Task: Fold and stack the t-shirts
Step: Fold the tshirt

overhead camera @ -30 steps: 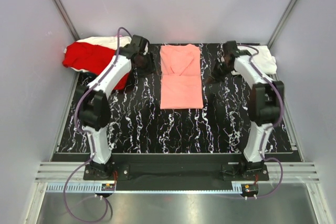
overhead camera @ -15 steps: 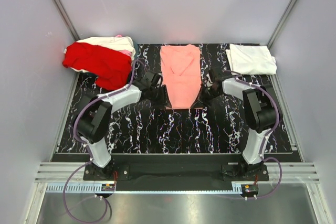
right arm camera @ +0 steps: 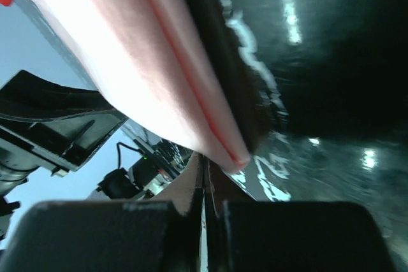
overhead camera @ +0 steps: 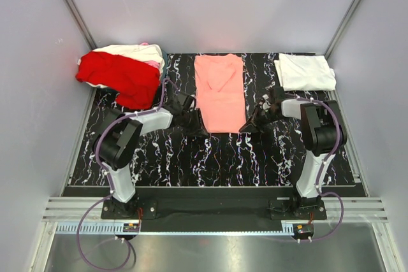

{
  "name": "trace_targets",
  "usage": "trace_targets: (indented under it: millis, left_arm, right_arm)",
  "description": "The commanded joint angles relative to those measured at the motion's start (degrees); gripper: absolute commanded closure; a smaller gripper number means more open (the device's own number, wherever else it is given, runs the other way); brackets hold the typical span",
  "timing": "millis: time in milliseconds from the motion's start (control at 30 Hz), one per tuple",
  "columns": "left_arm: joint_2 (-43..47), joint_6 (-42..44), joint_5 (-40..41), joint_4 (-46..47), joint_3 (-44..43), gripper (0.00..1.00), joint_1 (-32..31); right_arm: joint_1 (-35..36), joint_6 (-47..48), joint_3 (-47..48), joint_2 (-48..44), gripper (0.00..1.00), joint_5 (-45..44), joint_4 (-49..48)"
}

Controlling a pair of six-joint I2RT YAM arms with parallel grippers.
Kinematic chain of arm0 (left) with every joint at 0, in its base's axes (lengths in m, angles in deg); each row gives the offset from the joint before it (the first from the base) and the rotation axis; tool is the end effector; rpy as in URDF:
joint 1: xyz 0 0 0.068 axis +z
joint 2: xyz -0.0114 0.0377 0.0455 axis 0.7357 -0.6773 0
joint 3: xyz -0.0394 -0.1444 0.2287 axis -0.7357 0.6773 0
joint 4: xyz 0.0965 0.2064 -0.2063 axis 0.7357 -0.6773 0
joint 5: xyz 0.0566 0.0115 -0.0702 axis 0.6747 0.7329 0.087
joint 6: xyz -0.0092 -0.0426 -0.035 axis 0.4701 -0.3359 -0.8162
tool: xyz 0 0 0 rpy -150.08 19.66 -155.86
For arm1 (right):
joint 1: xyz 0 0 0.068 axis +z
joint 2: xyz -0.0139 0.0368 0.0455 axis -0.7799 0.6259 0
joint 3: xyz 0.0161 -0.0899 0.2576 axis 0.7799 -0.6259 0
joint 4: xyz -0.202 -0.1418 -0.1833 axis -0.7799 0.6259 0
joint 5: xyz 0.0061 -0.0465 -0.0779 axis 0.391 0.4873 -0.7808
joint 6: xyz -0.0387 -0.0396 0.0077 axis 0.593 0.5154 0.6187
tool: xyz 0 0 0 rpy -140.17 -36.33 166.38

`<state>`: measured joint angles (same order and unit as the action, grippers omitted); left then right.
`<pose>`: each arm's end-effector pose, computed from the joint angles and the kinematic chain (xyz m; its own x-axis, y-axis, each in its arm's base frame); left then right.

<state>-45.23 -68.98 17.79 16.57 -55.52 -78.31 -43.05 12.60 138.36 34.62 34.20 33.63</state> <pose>0.3354 -0.2143 0.1106 -0.9596 -0.1704 -0.2239 -0.0234 0.8414 -0.5398 0.3768 0.0805 0.0758 -0.9518 0.2902 0.0995 0.2730 0.6532 0.7063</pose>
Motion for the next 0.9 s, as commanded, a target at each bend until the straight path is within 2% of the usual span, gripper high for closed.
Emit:
trace_targets:
  millis: [0, 133, 267, 300, 333, 367, 400, 467, 667, 867]
  left_arm:
    - [2.8, 2.3, 1.6, -2.4, 1.8, 0.62, 0.1]
    - [7.0, 3.2, 5.3, -7.9, 1.0, 0.62, 0.0]
    - [14.8, 3.1, 13.2, -12.5, 2.0, 0.57, 0.0]
    - [16.1, 2.9, 13.8, -12.2, 2.5, 0.55, 0.1]
    - [17.2, 2.6, 14.0, -11.8, 3.1, 0.51, 0.0]
    - [18.6, 2.1, 14.4, -10.6, 4.1, 0.45, 0.1]
    - [18.9, 1.9, 14.1, -9.9, 4.5, 0.37, 0.1]
    - [18.1, 1.0, 11.1, -7.1, 5.3, 0.36, 0.7]
    - [13.8, -0.3, 8.0, -0.8, 7.4, 0.37, 1.1]
    - [11.6, -1.2, 8.0, 2.4, 8.5, 0.39, 1.8]
  right_arm:
    - [-3.0, -0.5, -1.6, 0.4, 1.00, 6.5, -2.1]
    - [-3.8, 2.6, -1.1, -1.9, 1.00, 5.9, 4.7]
    - [-3.7, 5.6, 0.3, -8.0, 1.00, -6.7, 11.6]
    - [-3.7, 5.5, 0.2, -9.3, 0.91, -8.0, 12.1]
    - [-3.7, 5.5, 0.0, -11.8, 0.77, -8.9, 12.4]
    - [-3.7, 5.3, -0.2, -12.6, 0.53, -10.1, 12.5]
    - [-3.7, 5.4, -0.4, -13.2, 0.47, -10.4, 12.5]
    - [-3.7, 6.0, -0.4, -13.8, 0.40, -10.0, 12.1]
    - [-3.8, 7.0, 1.8, -9.4, 0.39, -9.7, 11.7]
    - [-3.6, 7.4, 4.6, -3.7, 0.45, -9.3, 10.6]
